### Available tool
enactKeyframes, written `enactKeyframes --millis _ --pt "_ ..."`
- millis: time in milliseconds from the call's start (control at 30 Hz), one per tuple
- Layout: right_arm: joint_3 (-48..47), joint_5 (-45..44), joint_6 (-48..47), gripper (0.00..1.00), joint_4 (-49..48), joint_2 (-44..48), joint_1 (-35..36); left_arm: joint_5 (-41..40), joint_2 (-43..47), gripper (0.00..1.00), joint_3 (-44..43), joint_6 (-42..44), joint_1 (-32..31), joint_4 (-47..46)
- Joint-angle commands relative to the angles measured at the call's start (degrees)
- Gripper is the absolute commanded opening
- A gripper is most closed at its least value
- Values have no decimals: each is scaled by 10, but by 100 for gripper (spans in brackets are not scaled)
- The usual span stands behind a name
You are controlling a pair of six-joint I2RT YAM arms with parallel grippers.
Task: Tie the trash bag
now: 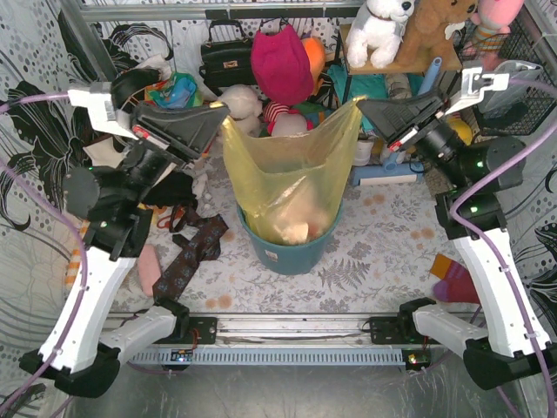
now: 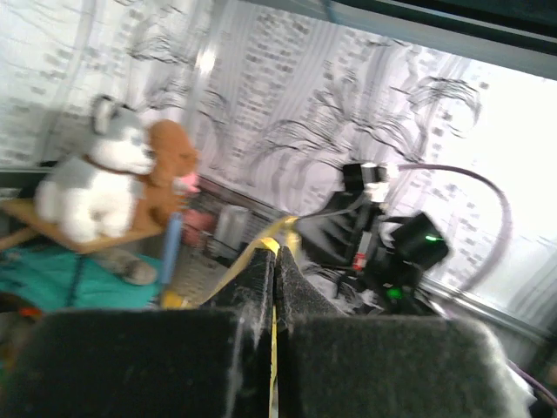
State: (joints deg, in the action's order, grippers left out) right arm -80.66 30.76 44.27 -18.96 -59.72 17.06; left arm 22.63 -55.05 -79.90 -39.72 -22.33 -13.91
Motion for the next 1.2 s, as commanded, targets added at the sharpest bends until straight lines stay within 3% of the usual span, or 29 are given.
enactKeyframes --millis 0,133,300,433,500,633,833,967,1167 --pt "87 -4 52 0 -60 14 -1 129 -48 0 47 -112 4 -209" --pt "69 6 60 0 -61 -5 -1 116 -82 0 21 -122 4 -176" --pt "-78 35 53 0 -49 -62 3 114 -119 0 -81 -110 4 -144" --pt "-151 39 38 0 -36 -69 14 61 -93 0 -96 -63 4 -76" --pt "-144 40 44 0 -39 -61 16 23 -74 0 -75 -47 4 -37" --pt "-43 35 55 0 -48 -27 18 -17 -60 0 -26 -34 4 33" --pt "90 4 50 0 -34 18 19 -14 -54 0 28 -50 6 29" --pt "73 9 44 0 -30 -1 19 -8 -77 0 -27 -43 12 32" --pt "-40 51 76 0 -67 -60 19 -12 -121 0 -179 17 13 105"
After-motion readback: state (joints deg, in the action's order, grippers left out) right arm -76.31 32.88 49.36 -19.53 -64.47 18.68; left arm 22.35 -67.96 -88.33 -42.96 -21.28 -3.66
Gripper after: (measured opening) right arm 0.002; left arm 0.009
